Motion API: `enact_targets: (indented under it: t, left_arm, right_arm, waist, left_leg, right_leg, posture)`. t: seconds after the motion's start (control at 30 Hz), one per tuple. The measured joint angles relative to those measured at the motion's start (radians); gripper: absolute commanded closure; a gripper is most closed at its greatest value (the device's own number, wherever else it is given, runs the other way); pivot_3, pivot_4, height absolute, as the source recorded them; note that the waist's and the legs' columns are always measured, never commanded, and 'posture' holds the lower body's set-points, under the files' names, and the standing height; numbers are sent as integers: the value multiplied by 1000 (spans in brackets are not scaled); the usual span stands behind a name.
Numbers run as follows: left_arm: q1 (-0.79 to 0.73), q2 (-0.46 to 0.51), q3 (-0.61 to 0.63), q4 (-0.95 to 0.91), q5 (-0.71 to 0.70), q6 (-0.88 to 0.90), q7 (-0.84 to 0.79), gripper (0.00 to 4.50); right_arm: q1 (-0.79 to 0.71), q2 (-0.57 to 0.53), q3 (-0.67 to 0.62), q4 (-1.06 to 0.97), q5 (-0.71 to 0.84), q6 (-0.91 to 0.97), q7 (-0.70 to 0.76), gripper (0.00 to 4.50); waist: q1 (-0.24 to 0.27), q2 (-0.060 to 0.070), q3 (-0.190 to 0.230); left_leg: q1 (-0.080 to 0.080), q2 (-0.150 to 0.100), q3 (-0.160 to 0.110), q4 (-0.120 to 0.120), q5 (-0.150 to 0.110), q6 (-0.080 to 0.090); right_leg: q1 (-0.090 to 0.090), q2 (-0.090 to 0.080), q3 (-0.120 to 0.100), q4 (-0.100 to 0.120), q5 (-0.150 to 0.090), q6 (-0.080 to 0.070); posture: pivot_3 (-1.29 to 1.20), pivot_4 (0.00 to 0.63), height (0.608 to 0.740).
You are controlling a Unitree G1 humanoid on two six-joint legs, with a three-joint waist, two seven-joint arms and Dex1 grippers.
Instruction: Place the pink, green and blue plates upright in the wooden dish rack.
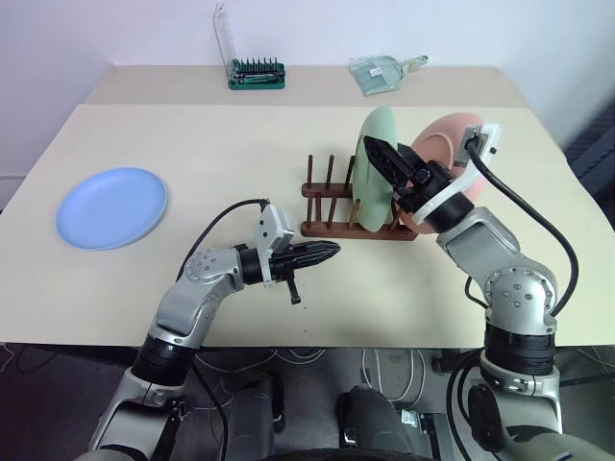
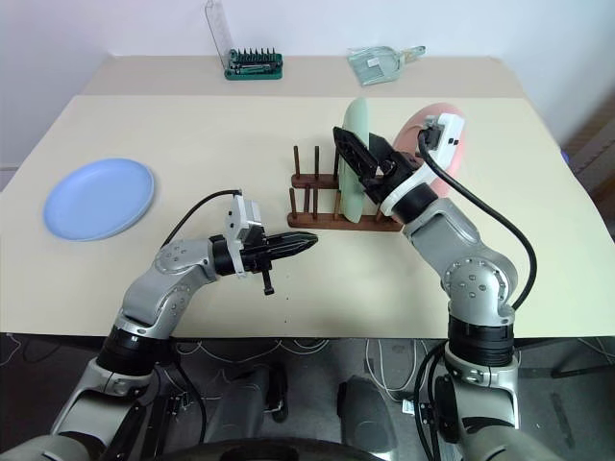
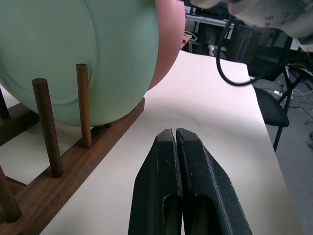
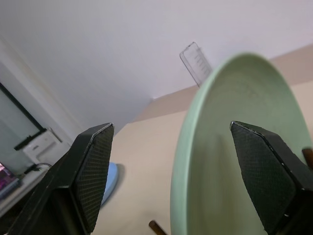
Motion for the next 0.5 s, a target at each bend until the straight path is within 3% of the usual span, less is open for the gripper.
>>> enact_targets:
  t: [0.27,0.5]
  left_arm:
    - [0,-1,0,0,0,0,3,4433]
    - [-1,-5,18,1,8,-19,42,4433]
  right_arm:
    - [-41,-67,3,-52,-34,3,44,651]
    - [-133,-270,-14,-70,-161,-13,153,651]
  waist:
    - [-1,0,0]
    - [1,0,0]
  left_leg:
    - [0,0,0,0,0,0]
    - [-1,0,0,1,0,0]
  right_leg:
    - [-1,0,0,0,0,0]
    - [-1,0,0,0,0,0]
  posture:
    - [0,150,732]
    - [0,150,732]
